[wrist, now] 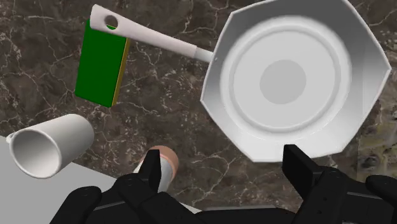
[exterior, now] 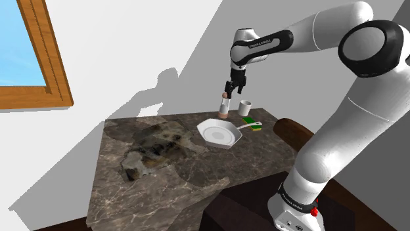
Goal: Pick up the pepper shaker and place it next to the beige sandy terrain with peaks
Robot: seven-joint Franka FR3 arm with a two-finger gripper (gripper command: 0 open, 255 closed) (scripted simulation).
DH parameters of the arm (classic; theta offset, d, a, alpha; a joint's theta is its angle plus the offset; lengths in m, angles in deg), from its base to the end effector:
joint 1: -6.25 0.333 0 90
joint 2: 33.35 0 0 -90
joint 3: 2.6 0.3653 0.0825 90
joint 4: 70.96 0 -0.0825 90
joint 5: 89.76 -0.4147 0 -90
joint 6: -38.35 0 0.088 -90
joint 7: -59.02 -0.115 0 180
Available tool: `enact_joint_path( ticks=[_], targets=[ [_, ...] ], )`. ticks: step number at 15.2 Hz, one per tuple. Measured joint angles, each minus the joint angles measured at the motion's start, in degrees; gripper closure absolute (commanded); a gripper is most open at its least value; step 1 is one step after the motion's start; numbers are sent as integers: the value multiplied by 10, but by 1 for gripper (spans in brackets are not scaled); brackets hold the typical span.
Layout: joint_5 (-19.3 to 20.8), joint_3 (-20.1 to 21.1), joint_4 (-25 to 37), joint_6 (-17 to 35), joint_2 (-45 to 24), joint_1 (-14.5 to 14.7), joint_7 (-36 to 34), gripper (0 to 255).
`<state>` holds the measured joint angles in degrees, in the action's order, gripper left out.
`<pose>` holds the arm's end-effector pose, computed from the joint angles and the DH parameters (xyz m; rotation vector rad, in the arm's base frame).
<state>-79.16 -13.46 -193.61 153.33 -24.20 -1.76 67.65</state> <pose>0.4948 -0.1863 0.5035 2.9974 -0.1506 -0.0141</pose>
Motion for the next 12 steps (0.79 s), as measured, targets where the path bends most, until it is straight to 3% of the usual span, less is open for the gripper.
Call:
enact_joint_path(
  ticks=[9,12],
  targets=[
    [-32,-35,145,50,-170,-32,71,0],
    [-51,-41,219,48,-234,-48,97,0]
  ],
)
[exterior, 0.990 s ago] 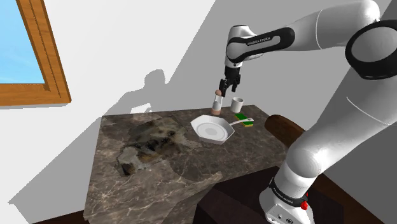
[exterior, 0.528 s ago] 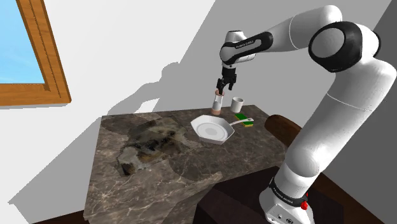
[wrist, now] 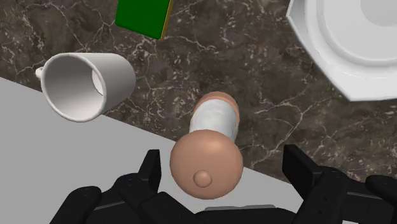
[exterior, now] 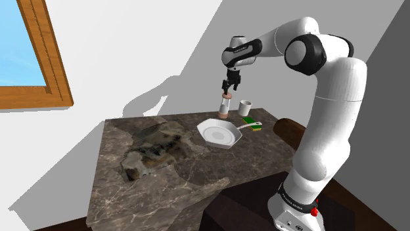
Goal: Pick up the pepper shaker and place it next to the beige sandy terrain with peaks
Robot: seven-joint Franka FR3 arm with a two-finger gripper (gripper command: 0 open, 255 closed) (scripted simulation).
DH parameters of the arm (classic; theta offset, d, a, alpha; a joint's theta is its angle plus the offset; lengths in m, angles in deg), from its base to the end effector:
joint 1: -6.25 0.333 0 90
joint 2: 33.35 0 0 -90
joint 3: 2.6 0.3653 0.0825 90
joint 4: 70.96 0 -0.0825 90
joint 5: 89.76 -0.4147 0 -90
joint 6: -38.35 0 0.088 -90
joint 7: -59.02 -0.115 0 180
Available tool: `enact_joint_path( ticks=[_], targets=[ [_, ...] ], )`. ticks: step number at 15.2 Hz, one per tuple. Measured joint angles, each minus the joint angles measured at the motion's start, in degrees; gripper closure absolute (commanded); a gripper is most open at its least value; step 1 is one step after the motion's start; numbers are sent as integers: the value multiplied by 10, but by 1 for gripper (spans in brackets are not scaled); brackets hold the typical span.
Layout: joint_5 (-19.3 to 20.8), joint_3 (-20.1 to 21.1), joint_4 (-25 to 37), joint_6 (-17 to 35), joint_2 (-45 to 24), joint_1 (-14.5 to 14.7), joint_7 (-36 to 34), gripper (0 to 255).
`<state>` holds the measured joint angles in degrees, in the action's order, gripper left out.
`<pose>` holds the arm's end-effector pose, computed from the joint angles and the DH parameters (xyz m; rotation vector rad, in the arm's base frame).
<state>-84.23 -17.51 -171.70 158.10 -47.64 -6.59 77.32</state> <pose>0.6029 -0.3080 0.4643 2.9647 -0.1635 0.0359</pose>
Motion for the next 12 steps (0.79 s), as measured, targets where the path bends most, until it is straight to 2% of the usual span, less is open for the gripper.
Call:
enact_joint_path(
  ticks=[3,8,12],
  targets=[
    [-7,-1,15,15,-28,-8,9,0],
    [-12,-1,4,46,-48,-13,12,0],
    [-12,-1,4,49,-51,-13,12,0]
  ],
)
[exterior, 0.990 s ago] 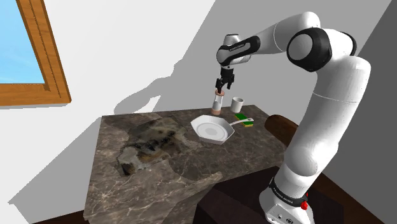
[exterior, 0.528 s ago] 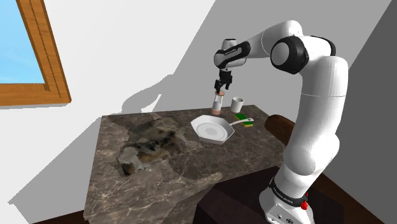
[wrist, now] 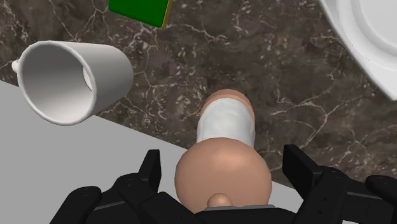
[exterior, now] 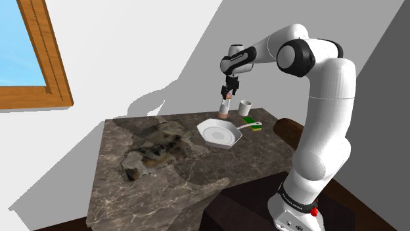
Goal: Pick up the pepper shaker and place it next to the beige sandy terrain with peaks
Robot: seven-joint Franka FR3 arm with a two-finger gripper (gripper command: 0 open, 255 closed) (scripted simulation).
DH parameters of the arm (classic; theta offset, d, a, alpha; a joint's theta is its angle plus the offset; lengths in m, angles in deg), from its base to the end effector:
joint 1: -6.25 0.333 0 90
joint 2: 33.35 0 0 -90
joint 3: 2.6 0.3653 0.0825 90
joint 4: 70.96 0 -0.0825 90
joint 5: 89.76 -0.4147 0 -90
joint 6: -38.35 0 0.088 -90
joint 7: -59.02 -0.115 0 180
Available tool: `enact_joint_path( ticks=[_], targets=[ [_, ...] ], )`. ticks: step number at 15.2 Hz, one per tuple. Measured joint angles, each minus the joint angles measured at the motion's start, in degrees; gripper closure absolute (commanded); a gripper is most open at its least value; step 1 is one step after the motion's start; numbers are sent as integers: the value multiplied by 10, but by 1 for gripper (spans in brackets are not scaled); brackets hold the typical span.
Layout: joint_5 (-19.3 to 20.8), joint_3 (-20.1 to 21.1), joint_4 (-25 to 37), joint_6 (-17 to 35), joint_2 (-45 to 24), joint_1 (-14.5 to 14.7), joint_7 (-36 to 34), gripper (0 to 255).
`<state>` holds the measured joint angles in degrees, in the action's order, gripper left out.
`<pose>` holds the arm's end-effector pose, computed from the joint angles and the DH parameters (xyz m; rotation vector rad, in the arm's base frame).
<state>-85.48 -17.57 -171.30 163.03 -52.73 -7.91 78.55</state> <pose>0.6154 -0.3272 0.4168 2.9618 -0.1625 0.0398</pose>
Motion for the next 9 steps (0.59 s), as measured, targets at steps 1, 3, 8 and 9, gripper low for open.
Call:
enact_joint_path(
  ticks=[1,3,8,9],
  targets=[
    [0,0,0,0,0,0,0,0],
    [0,0,0,0,0,0,0,0],
    [0,0,0,0,0,0,0,255],
    [0,0,0,0,0,0,0,255]
  ],
)
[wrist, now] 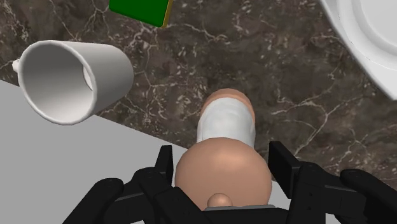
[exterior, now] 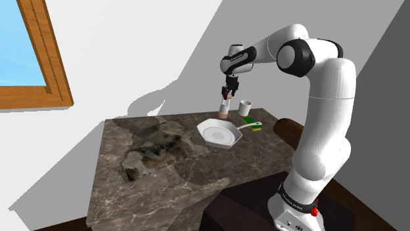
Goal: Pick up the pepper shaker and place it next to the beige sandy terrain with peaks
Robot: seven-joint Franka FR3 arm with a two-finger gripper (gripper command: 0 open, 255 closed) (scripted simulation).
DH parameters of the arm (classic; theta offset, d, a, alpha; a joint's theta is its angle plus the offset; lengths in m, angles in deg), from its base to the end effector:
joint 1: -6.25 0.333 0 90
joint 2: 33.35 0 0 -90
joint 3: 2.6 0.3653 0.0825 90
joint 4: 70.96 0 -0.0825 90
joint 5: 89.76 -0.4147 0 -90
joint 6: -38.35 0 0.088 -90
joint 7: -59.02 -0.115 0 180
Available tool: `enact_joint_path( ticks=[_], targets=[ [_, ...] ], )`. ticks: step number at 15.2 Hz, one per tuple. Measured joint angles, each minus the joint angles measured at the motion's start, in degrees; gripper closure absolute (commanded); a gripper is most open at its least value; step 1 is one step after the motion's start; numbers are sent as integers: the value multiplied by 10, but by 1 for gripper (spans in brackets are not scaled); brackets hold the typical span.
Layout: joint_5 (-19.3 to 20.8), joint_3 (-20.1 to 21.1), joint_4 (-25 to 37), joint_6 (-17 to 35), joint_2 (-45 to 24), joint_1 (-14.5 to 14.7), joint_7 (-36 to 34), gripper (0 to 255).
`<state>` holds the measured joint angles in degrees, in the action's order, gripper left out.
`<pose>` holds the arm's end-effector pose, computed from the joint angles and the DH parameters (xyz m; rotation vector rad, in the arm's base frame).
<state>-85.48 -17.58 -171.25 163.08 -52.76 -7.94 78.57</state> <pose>0.6155 -0.3277 0.4170 2.9611 -0.1627 0.0413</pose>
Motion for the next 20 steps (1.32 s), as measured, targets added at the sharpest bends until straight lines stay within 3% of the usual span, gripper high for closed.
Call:
enact_joint_path(
  ticks=[6,20],
  targets=[
    [0,0,1,-3,2,0,0,255],
    [3,-2,69,-97,29,3,7,255]
  ],
)
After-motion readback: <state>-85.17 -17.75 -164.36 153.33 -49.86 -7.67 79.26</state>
